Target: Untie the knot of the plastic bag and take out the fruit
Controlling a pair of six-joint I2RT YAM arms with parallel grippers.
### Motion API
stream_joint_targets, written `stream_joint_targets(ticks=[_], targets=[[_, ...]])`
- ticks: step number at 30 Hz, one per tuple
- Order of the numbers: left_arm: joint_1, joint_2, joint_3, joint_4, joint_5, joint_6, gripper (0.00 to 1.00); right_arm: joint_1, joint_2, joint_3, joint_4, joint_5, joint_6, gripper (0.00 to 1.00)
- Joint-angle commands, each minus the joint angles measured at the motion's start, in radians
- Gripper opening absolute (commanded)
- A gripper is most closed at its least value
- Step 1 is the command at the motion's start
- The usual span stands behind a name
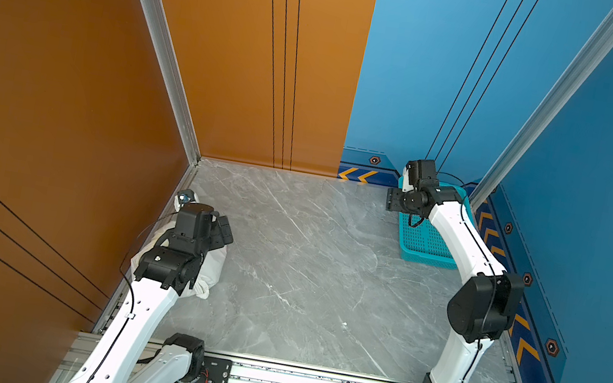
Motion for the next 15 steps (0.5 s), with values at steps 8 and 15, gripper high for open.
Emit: stream_joint_targets(ticks=[8,15], targets=[[0.212,0.215,-0.001,0.004,0.121,0.037,0.80,0.109,-0.162,-0.150,-0.049,-0.019,0.030,0.78],[0.244,0.346,0.009,0.033,0.176,0.081,0.56,0.114,-0.223,-0.222,-0.049,-0.021,0.035,0.78]])
